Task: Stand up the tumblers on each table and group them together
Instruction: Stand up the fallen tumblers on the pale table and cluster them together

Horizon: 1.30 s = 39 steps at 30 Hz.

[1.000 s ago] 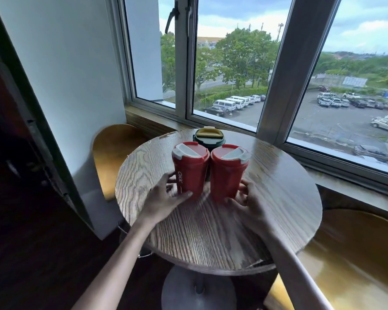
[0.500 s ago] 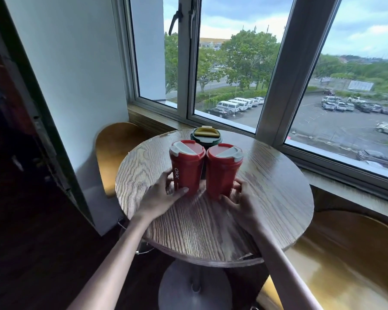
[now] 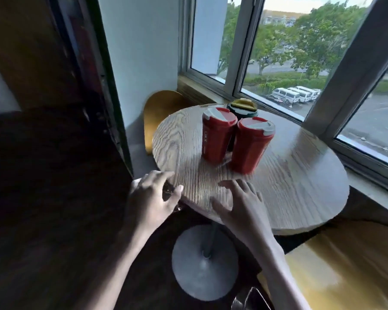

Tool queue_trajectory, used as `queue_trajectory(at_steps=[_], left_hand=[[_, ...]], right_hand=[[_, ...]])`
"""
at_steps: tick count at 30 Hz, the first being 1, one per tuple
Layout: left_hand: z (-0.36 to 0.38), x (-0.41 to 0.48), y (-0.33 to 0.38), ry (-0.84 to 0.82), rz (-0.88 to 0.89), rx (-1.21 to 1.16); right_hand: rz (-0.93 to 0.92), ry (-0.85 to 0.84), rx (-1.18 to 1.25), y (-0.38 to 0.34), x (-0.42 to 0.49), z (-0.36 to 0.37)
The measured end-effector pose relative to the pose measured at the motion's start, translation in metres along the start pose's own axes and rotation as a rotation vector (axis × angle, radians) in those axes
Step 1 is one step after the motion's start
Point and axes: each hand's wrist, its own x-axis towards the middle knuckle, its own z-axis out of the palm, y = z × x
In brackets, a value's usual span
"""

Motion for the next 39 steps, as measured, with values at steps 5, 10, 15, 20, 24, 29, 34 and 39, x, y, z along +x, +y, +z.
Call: queue_trajectory(at_steps=[5, 10, 15, 20, 24, 29, 34, 39], left_hand=[[-0.050, -0.077, -0.037, 0.021, -0.265, 0.194], [-0.104, -0.159, -0.092, 0.081, -0.566, 0.306], [-0.150, -0.241, -0.150, 0.140, -0.828, 0.317], [-0.207, -0.304, -0.218, 0.093, -1.056, 0.460], [-0.254, -0.335, -0.275, 0.012, -1.138, 0.550], [-0.314, -0.336, -0.343, -0.017, -1.167, 0.646], [-0.344, -0.325, -0.425, 0.001, -1.178, 0.639], [-0.366, -0.298, -0.509, -0.019, -1.259, 0.643]], right_hand=[[-0.302, -0.107, -0.096, -0.058, -0.004, 0.028], [-0.593, -0.263, -0.091, -0.124, -0.020, 0.084], [-0.792, -0.523, -0.095, -0.206, -0.037, 0.157], [-0.920, -0.757, -0.098, -0.308, -0.052, 0.234], [-0.965, -0.820, -0.094, -0.388, -0.056, 0.281], [-0.986, -0.819, -0.061, -0.472, -0.042, 0.323], [-1.059, -0.771, -0.117, -0.547, -0.014, 0.384], [-1.240, -0.727, -0.221, -0.622, 0.019, 0.457]])
